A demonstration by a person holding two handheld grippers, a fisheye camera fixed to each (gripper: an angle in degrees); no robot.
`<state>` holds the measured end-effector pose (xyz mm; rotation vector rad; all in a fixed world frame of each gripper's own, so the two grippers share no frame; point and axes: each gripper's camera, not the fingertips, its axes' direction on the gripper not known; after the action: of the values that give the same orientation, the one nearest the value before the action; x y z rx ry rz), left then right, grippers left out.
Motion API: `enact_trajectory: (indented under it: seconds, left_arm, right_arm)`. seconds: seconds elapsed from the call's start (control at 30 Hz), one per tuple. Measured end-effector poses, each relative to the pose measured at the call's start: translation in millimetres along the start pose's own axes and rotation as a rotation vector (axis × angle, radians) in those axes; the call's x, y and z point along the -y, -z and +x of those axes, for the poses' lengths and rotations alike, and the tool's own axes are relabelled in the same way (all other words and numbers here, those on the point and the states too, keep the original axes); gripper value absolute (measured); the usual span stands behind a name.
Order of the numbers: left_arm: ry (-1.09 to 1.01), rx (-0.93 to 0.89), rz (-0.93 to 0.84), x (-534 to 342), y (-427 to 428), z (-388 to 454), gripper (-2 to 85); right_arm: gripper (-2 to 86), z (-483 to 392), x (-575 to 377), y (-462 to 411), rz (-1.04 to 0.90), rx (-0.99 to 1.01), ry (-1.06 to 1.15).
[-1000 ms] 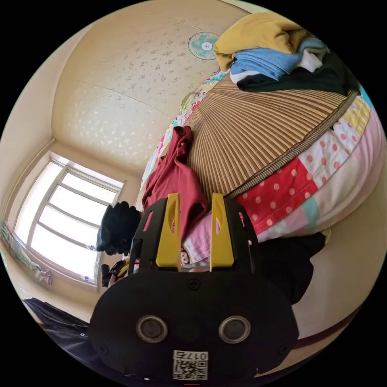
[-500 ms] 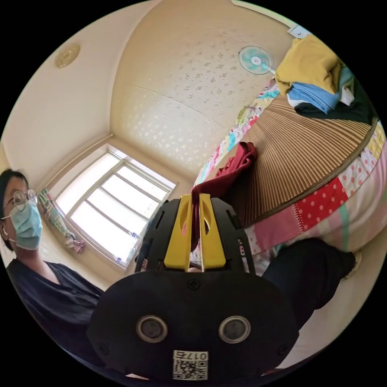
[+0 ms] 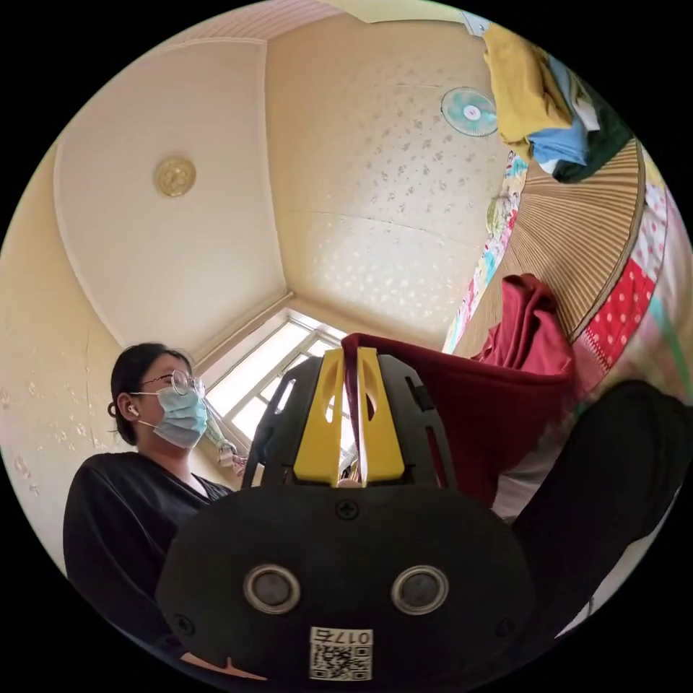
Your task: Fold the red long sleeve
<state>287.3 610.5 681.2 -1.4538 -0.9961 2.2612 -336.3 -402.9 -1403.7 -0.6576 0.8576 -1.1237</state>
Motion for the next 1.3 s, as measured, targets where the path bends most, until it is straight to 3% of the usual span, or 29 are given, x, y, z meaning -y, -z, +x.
enact_trajectory:
  seconds: [0.1, 0.3, 0.47, 0.57, 0.63, 0.67, 0.73, 0.77, 0.8, 0.83, 0.9, 1.1, 1.3]
  left_arm:
    - [0.005, 0.111, -0.139, -28, -48, -26, -0.7]
    - [-0.065, 0.099, -0.316, -66, -128, -54, 2.4]
    - [-0.2, 0.198, -0.491, -109, -195, -52, 7.8]
    - [-0.278, 0.246, -0.55, -142, -227, -56, 8.0]
    - [-0.305, 0.264, -0.592, -163, -247, -63, 8.3]
    - [-0.325, 0.267, -0.624, -179, -262, -68, 8.4]
    - [-0.361, 0.282, -0.68, -207, -285, -76, 8.5]
    - [-0.382, 0.301, -0.73, -228, -304, -84, 8.6]
    - [-0.4, 0.319, -0.793, -251, -327, -94, 9.1]
    - [-0.411, 0.327, -0.827, -263, -339, -99, 9.3]
    - [-0.481, 0.361, -0.962, -313, -391, -115, 10.6]
    - [-0.897, 0.457, -1.21, -452, -515, -152, 12.4]
    - [-1.328, 0.674, -1.381, -589, -566, -252, 14.3]
  right_arm:
    - [2.9, 11, -8, -28, 0.001, 0.089, -0.046]
    - [3.0, 17, 21, -133, -0.045, 0.232, -0.049]
    - [2.9, 10, 71, -250, -0.129, 0.161, 0.067]
    - [2.8, 15, 122, -313, -0.079, -0.141, 0.243]
    - [2.9, 24, 147, -368, -0.052, -0.676, 0.494]
    - [2.9, 33, 148, -385, -0.055, -0.832, 0.545]
    - [3.1, 106, 142, -445, -0.225, -1.237, 0.641]
    - [3.1, 130, 138, -457, -0.307, -1.288, 0.638]
    - [3.2, 179, 124, -478, -0.51, -1.327, 0.625]
    - [3.3, 223, 106, -491, -0.705, -1.296, 0.606]
    - [3.4, 247, 93, -508, -0.802, -1.321, 0.622]
    - [3.5, 271, 92, -544, -0.843, -1.373, 0.642]
    - [3.6, 287, 140, -505, -0.756, -1.09, 0.398]
